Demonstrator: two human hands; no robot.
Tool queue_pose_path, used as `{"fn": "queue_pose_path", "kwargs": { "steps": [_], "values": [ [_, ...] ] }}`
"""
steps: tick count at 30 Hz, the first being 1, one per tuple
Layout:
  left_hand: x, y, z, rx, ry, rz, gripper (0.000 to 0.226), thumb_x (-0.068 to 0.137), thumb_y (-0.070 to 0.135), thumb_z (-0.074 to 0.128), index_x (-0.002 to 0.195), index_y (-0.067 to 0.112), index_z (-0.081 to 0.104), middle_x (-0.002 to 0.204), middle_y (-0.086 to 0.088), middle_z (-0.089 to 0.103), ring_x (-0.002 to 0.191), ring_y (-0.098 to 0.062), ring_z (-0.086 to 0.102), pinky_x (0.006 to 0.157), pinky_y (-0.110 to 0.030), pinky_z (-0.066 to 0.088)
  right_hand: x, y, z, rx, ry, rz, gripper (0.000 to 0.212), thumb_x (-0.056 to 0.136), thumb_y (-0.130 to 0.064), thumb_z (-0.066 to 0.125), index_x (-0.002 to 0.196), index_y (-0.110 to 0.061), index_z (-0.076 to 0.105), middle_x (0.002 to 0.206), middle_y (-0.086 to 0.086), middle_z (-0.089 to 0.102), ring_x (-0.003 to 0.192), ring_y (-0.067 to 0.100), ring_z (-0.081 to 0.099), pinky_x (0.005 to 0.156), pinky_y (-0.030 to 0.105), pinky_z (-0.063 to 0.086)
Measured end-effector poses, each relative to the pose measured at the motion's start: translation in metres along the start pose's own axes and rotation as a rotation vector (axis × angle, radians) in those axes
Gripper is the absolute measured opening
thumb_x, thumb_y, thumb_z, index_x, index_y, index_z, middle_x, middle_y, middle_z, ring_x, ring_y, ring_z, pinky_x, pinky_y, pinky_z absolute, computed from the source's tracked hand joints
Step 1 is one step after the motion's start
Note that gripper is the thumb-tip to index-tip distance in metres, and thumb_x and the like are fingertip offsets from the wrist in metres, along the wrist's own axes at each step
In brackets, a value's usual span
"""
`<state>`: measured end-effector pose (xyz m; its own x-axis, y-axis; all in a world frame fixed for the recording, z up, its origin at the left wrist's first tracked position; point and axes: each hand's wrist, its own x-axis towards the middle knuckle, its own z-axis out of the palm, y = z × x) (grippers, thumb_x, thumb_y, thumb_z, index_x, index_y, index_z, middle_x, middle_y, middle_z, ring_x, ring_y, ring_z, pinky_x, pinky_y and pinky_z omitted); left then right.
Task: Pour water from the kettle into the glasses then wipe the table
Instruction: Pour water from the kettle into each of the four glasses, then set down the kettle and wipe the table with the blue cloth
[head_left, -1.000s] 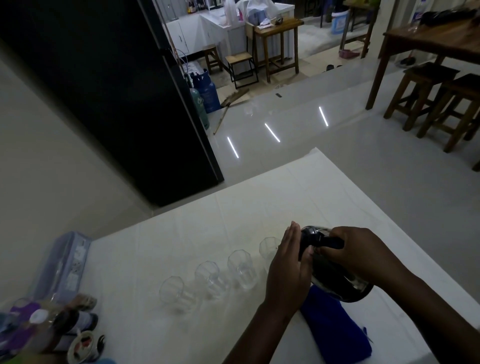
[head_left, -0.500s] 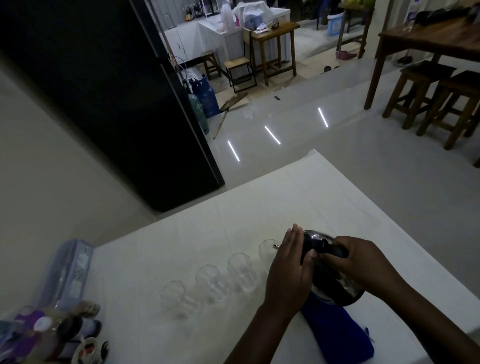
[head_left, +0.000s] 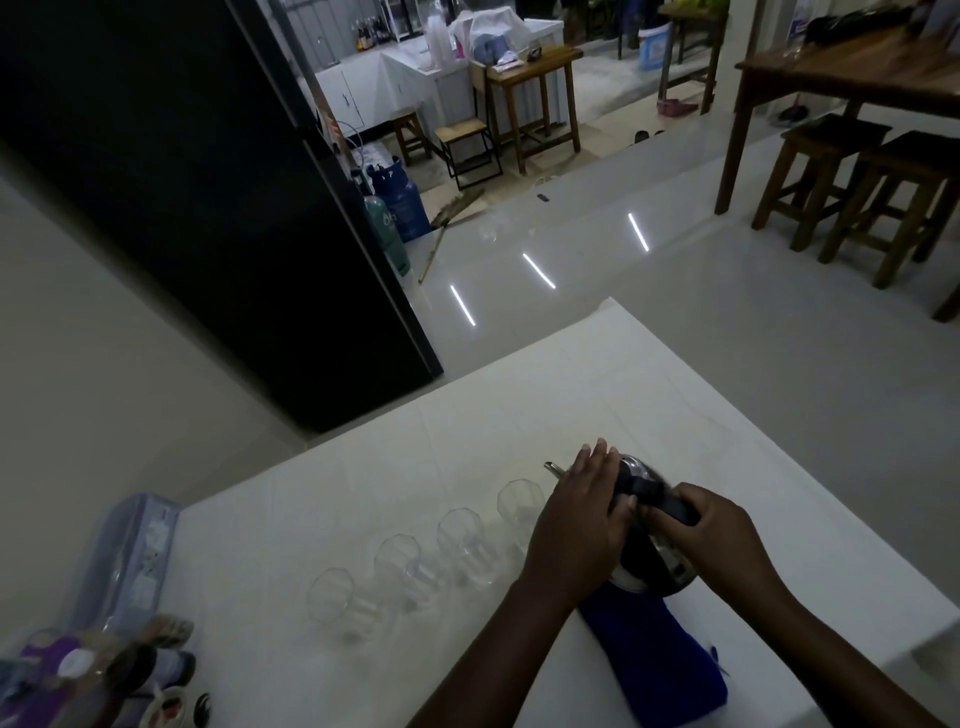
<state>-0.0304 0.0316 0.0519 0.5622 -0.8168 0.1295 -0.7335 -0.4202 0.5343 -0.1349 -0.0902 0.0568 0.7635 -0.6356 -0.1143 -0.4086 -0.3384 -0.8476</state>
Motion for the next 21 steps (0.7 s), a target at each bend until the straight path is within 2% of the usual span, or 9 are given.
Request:
{"fn": "queue_pose_path", "kwargs": {
  "steps": [2,5,7,11,14,17,21],
  "values": [
    [0.005,-0.001,0.006,0.005,-0.016,0.011,0.051,0.102,0.028,0.037,0.148,0.012,0.024,0.158,-0.005,0.018,0.145,-0.016,0.008,0.116,-0.031,0.011,0.003,0.01,0.003,0.044,0.027,0.026,0.026,0.078,-0.03,0.069,0.06,-0.018,0.056,0.054,0.002,0.058,0.053,0.016,0.054,0.049,0.028,0.04],
    [0.014,-0.006,0.017,0.05,-0.032,0.025,0.052,0.101,0.026,0.038,0.147,0.008,0.024,0.157,-0.01,0.018,0.145,-0.021,0.012,0.115,-0.03,0.012,0.008,0.02,0.009,0.146,0.032,0.048,0.03,0.08,-0.025,0.068,0.057,-0.027,0.05,0.052,-0.005,0.053,0.052,0.009,0.049,0.048,0.02,0.035],
    [0.021,-0.012,0.026,0.099,-0.061,0.038,0.052,0.101,0.025,0.039,0.147,0.005,0.023,0.156,-0.014,0.019,0.144,-0.025,0.015,0.115,-0.034,0.016,0.013,0.029,0.014,0.199,0.019,0.051,0.028,0.082,-0.023,0.066,0.061,-0.03,0.05,0.057,-0.009,0.054,0.055,0.006,0.049,0.05,0.018,0.034],
    [0.038,-0.024,0.041,0.188,-0.137,0.044,0.054,0.1,0.021,0.039,0.147,0.004,0.019,0.156,-0.016,0.017,0.144,-0.028,0.014,0.114,-0.04,0.023,0.027,0.05,0.026,0.276,0.015,0.072,0.017,0.086,-0.02,0.061,0.069,-0.022,0.057,0.065,-0.001,0.059,0.061,0.013,0.052,0.054,0.023,0.037],
    [0.046,-0.03,0.049,0.237,-0.175,0.05,0.056,0.098,0.014,0.042,0.147,0.003,0.019,0.156,-0.017,0.018,0.144,-0.029,0.014,0.114,-0.04,0.022,0.035,0.061,0.034,0.306,0.008,0.074,0.013,0.087,-0.019,0.059,0.076,-0.013,0.059,0.068,0.005,0.06,0.061,0.015,0.052,0.055,0.027,0.038],
    [0.05,-0.035,0.054,0.246,-0.195,0.057,0.059,0.094,0.007,0.045,0.147,0.001,0.02,0.155,-0.018,0.019,0.144,-0.029,0.015,0.114,-0.038,0.017,0.041,0.07,0.044,0.327,0.004,0.093,0.014,0.089,-0.02,0.056,0.076,-0.014,0.057,0.068,0.003,0.057,0.06,0.014,0.05,0.054,0.023,0.038],
    [0.05,-0.041,0.061,0.253,-0.193,0.065,0.062,0.092,0.003,0.048,0.147,0.002,0.02,0.155,-0.018,0.018,0.144,-0.029,0.015,0.115,-0.04,0.02,0.042,0.08,0.055,0.339,0.02,0.097,0.014,0.09,-0.021,0.054,0.077,-0.016,0.055,0.068,0.001,0.058,0.059,0.012,0.052,0.05,0.015,0.043]
  ]
}}
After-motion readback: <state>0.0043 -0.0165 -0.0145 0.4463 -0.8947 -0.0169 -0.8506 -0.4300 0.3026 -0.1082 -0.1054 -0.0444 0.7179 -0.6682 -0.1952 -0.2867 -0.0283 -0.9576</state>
